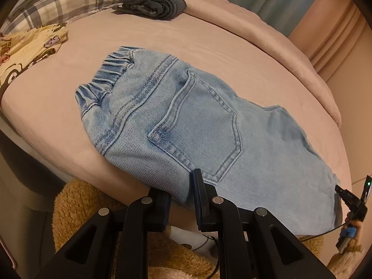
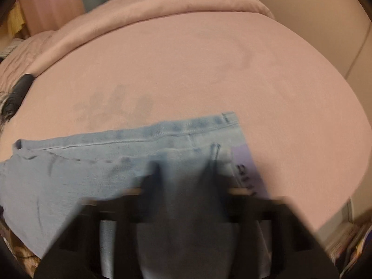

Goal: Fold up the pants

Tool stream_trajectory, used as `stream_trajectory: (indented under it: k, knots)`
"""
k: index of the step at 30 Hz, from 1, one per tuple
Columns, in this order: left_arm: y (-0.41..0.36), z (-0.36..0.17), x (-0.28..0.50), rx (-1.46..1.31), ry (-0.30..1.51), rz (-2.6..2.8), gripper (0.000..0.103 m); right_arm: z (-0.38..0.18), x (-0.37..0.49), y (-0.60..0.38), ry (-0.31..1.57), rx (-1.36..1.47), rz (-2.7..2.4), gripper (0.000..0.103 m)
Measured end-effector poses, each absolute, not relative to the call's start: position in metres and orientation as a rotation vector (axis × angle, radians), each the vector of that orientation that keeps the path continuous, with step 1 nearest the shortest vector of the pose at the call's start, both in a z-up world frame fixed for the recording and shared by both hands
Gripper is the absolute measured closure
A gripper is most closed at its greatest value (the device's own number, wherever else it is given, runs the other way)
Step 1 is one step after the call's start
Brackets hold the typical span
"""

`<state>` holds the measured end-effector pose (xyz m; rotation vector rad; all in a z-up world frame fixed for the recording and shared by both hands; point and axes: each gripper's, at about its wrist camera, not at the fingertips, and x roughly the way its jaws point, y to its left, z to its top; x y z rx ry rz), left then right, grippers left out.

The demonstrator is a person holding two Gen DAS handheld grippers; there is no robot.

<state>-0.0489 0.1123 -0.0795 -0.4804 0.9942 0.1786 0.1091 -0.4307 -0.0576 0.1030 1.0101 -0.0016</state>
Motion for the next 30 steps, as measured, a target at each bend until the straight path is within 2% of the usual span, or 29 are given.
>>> stream_trajectory:
  k: [1, 3, 9, 13, 17, 23, 25, 27, 28, 30]
  knots:
    - [0.112, -0.078, -0.050, -0.480, 0.988, 0.177, 0.089, -0.057, 0.112, -0.431, 1.004, 0.123, -0.018, 0.086]
    - [0.111, -0.074, -0.051, -0.477, 0.976, 0.170, 0.089, -0.050, 0.111, -0.430, 0.975, 0.139, -0.026, 0.097]
    - [0.110, -0.064, -0.053, -0.513, 0.937, 0.119, 0.089, -0.025, 0.115, -0.443, 0.858, 0.297, -0.024, 0.098]
    - [0.104, -0.060, -0.051, -0.504, 0.924, 0.094, 0.089, -0.014, 0.119, -0.438, 0.806, 0.285, -0.066, 0.098]
    - [0.105, -0.078, -0.044, -0.495, 0.990, 0.130, 0.089, -0.019, 0.138, -0.436, 0.835, 0.129, -0.234, 0.099]
    - [0.103, -0.088, -0.046, -0.484, 1.005, 0.135, 0.089, -0.046, 0.140, -0.450, 0.976, 0.203, -0.115, 0.097]
    - [0.103, -0.088, -0.046, -0.481, 1.013, 0.136, 0.089, -0.044, 0.134, -0.458, 0.975, 0.251, -0.112, 0.090]
    - [0.101, -0.087, -0.047, -0.468, 1.012, 0.137, 0.089, -0.042, 0.128, -0.467, 0.971, 0.311, -0.107, 0.059]
    - [0.101, -0.087, -0.048, -0.464, 1.011, 0.137, 0.089, -0.042, 0.125, -0.472, 0.965, 0.337, -0.094, 0.055]
    - [0.102, -0.087, -0.046, -0.467, 1.010, 0.138, 0.089, -0.042, 0.122, -0.478, 0.958, 0.357, -0.080, 0.054]
